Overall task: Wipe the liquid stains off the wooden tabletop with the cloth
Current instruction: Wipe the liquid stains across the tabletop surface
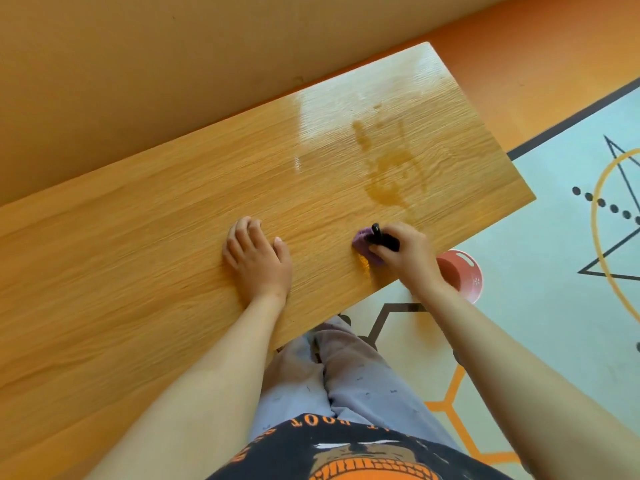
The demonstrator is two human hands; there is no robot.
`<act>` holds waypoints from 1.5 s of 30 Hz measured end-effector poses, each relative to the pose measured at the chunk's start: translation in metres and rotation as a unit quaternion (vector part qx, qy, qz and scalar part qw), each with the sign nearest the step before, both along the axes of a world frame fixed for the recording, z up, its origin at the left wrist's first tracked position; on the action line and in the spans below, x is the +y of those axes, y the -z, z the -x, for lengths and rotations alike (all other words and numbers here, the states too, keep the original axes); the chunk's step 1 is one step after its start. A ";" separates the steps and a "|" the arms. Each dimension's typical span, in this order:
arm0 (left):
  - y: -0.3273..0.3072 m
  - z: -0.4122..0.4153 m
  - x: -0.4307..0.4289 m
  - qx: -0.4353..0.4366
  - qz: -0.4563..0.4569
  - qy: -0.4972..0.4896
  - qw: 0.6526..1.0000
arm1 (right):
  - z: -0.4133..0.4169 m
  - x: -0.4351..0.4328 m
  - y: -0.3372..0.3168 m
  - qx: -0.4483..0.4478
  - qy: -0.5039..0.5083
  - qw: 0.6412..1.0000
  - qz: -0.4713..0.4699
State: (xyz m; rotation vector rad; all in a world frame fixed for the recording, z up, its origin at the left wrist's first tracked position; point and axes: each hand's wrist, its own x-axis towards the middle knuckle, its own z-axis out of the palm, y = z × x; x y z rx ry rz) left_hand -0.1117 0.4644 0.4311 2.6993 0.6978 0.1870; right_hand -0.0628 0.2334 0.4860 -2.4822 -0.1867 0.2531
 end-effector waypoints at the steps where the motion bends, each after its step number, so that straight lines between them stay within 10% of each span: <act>1: 0.000 0.001 0.000 -0.001 0.000 0.000 1.000 | 0.016 -0.003 0.000 0.002 0.009 1.000 -0.011; 23: -0.005 -0.002 -0.002 0.006 -0.006 -0.011 1.000 | -0.038 -0.129 -0.004 -0.014 0.293 0.953 0.070; 36: -0.004 -0.006 -0.005 -0.013 -0.011 -0.028 0.999 | -0.019 -0.011 0.010 0.033 -0.082 0.996 -0.020; 45: -0.005 -0.007 -0.005 0.005 -0.012 -0.034 0.999 | -0.094 -0.112 0.006 -0.025 0.174 0.982 0.070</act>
